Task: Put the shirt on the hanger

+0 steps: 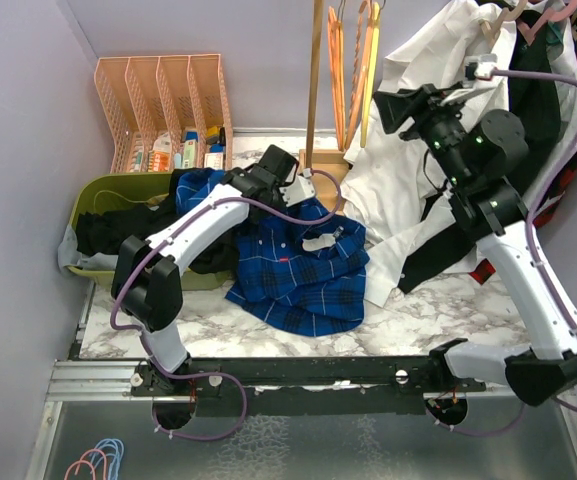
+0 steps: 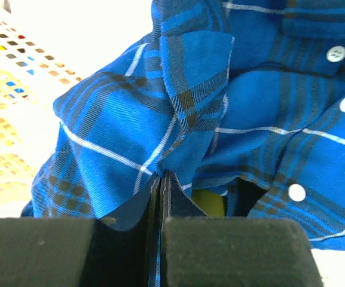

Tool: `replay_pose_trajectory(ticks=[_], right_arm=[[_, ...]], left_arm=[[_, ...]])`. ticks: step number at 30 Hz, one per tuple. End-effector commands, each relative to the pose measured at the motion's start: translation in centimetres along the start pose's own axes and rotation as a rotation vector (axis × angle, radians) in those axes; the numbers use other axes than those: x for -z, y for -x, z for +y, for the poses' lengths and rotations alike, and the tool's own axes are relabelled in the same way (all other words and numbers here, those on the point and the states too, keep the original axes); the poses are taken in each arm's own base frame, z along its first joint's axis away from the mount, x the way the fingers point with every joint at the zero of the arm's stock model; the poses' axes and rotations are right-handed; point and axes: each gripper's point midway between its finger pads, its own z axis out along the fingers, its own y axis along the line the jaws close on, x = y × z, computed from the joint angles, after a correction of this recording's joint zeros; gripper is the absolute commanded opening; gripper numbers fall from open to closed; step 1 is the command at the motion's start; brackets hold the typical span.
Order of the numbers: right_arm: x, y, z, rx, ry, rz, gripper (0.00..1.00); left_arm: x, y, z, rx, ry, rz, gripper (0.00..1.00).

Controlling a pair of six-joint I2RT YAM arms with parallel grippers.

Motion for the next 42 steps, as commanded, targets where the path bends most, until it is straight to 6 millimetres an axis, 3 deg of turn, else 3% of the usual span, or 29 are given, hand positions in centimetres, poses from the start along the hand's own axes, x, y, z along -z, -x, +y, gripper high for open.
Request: replay_pose_trajectory(ticks=[1, 5, 11, 21, 26, 27, 31, 33, 36, 37, 38, 39, 42], right_arm=[[-1.4, -4.2, -2.3, -0.026, -0.098, 0.133, 0.54], [-2.0, -4.7, -3.2, -0.022, -0.14, 0.142, 0.5], [-2.9, -5.4, -3.8, -0.013, -0.164, 0.169, 0.47], [-3.3, -7.1, -7.2, 0.077, -0.316, 0.232, 0.45], [-3.8, -7.3, -7.3, 0.088, -0.316, 0.243, 0.47], [-3.8, -7.3, -7.4, 0.09, -0.322, 0.244, 0.48], [-4.2, -7.4, -7.7, 0.101, -0.335, 0.247, 0.54], [-4.5, -7.4, -7.8, 0.105, -0.338, 0.249, 0.56], [-4.9, -7.7, -8.3, 0.12, -0.356, 0.256, 0.55], [-4.9, -7.8, -8.6, 0.128, -0.368, 0.257, 0.52], [-4.9, -7.7, -8.8, 0.137, -0.378, 0.254, 0.48], [-4.9, -7.7, -9.0, 0.147, -0.387, 0.251, 0.43], [-4.7, -7.4, -9.4, 0.17, -0.408, 0.239, 0.18]], left_arm=[[0.6, 0.1, 3.4, 0.038, 0.118, -0.016, 0.0], [2.1, 0.7, 5.9, 0.054, 0.15, -0.046, 0.0], [3.2, 1.7, 8.0, 0.058, 0.164, -0.075, 0.0], [1.4, 0.8, 11.5, 0.189, 0.174, -0.058, 0.0], [0.4, 0.3, 12.3, 0.24, 0.154, -0.067, 0.01], [0.4, 0.3, 12.4, 0.248, 0.153, -0.07, 0.07], [1.0, 0.4, 13.0, 0.298, 0.143, -0.092, 0.51], [1.8, 0.6, 13.3, 0.33, 0.141, -0.108, 0.62], [3.8, 1.0, 13.7, 0.362, 0.148, -0.145, 0.68], [4.8, 1.1, 13.9, 0.374, 0.156, -0.161, 0.68], [5.6, 1.2, 14.0, 0.381, 0.162, -0.175, 0.83], [6.4, 1.1, 14.1, 0.392, 0.173, -0.185, 0.9], [8.7, 0.5, 14.5, 0.417, 0.219, -0.203, 0.92]])
